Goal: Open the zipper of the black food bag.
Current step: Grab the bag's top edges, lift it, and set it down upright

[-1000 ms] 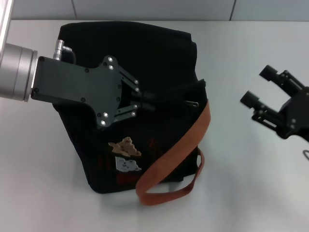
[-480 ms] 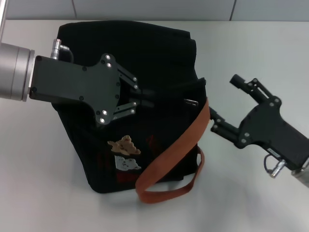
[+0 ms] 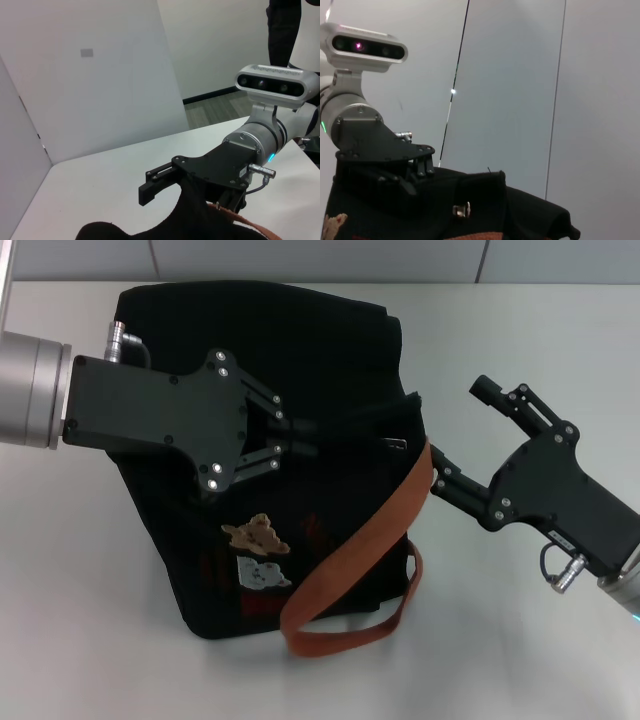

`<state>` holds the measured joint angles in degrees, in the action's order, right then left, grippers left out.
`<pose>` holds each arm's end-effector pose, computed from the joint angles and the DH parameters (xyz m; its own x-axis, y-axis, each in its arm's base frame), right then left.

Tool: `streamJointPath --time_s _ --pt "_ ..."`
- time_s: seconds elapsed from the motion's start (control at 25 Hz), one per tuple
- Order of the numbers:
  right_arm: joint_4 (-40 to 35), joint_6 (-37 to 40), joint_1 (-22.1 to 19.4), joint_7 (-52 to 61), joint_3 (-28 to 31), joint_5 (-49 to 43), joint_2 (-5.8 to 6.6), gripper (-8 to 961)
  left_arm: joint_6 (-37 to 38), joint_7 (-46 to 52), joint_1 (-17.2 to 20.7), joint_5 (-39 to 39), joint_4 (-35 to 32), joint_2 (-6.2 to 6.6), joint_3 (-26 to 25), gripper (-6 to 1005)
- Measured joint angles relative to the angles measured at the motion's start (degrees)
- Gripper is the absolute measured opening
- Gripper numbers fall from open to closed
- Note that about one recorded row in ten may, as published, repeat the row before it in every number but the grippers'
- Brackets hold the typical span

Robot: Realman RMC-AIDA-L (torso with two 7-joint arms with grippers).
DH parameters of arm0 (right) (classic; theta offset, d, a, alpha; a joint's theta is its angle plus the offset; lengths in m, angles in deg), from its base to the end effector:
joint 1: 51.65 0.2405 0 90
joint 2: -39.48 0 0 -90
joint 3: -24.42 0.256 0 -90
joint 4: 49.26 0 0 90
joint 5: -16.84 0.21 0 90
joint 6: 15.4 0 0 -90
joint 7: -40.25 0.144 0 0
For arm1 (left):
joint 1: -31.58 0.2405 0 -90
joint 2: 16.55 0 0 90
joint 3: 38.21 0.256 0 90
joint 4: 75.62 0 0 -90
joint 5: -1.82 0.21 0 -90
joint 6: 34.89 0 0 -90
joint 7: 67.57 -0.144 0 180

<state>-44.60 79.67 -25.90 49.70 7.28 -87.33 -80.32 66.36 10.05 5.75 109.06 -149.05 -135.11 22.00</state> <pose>0.2602 0.2563 -0.0609 0.6519 0.2765 -0.7061 -0.3288 -0.7361 -0.5917 -0.1689 0.3128 0.0422 0.9220 -0.2430 0.3013 -0.1991 -0.9653 -0.1693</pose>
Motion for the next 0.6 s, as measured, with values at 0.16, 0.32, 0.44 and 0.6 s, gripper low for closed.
streamJointPath --time_s 0.16,0.32,0.44,0.6 --pt "0.0 0.1 0.6 0.0 -0.4 -0.3 0.00 700 -0.3 -0.3 0.1 0.0 0.3 0.00 0.0 93" --pt "0.1 0.1 1.1 -0.1 -0.6 -0.4 0.00 681 -0.6 -0.8 0.0 0.0 0.7 0.00 -0.3 93" --pt "0.1 0.1 1.6 -0.1 -0.7 -0.4 0.00 667 -0.7 -1.0 -0.2 0.1 0.9 0.01 -0.5 93" --pt "0.1 0.0 2.0 -0.1 -0.9 -0.7 0.01 456 -0.8 -1.1 -0.4 0.1 1.0 0.01 -0.6 93"
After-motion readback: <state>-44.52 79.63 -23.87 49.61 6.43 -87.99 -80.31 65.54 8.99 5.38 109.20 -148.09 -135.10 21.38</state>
